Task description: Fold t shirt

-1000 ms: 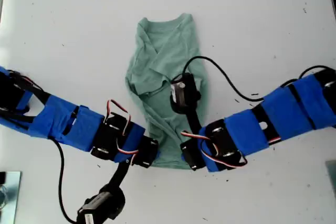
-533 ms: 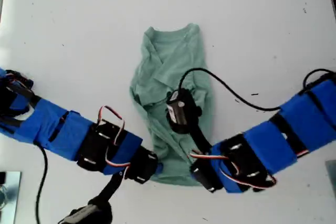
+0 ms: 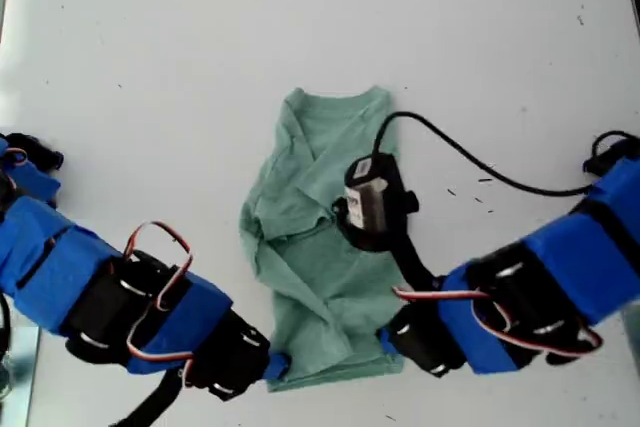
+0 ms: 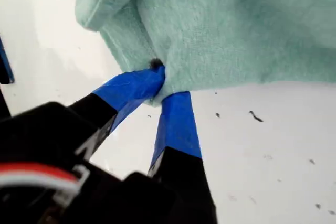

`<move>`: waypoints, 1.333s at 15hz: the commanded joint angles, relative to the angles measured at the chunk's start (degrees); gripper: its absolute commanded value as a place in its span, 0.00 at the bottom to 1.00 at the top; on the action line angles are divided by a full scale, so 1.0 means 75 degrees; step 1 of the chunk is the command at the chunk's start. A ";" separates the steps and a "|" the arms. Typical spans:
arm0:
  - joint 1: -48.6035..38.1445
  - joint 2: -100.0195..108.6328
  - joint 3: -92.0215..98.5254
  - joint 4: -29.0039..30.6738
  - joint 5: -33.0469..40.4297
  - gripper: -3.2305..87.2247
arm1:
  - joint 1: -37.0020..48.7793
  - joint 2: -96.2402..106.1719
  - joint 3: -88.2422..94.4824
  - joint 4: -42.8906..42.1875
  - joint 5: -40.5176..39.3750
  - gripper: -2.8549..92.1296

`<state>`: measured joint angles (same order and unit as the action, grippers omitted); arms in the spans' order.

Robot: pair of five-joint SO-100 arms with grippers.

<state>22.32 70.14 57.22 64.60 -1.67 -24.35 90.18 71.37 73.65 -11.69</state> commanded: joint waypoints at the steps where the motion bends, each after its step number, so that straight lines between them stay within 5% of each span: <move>1: -0.0855 0.0961 -0.0070 0.0316 0.0621 0.03 | 0.1008 0.0961 0.0152 -0.0070 -0.0844 0.04; 7: -0.4582 0.1629 -0.0105 0.1066 0.2883 0.03 | 0.5191 0.3750 0.2613 -0.0633 -0.3117 0.04; 10: -0.5227 0.1383 -0.0094 0.1113 0.3199 0.04 | 0.5801 0.3867 0.3270 -0.1160 -0.3422 0.04; 11: -0.5309 0.1465 -0.0094 0.1125 0.3375 0.18 | 0.5906 0.3961 0.3363 -0.1266 -0.3445 0.13; 12: -0.5461 0.1805 -0.0012 0.1160 0.3480 0.35 | 0.6105 0.4113 0.3375 -0.1348 -0.3785 0.47; 13: -0.5754 0.2273 0.0281 0.1324 0.3398 0.38 | 0.6469 0.4570 0.3656 -0.1512 -0.4078 0.52; 16: -0.6973 0.4172 0.2168 0.1430 0.3434 0.39 | 0.8191 0.8309 0.6480 -0.2332 -0.3973 0.39; 20: -0.7629 0.8531 0.7746 -0.0797 0.3270 0.37 | 0.8555 1.1789 0.8883 -0.1137 -0.3445 0.36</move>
<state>-33.93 120.50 102.66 63.90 23.64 39.55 171.30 135.35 63.02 -38.67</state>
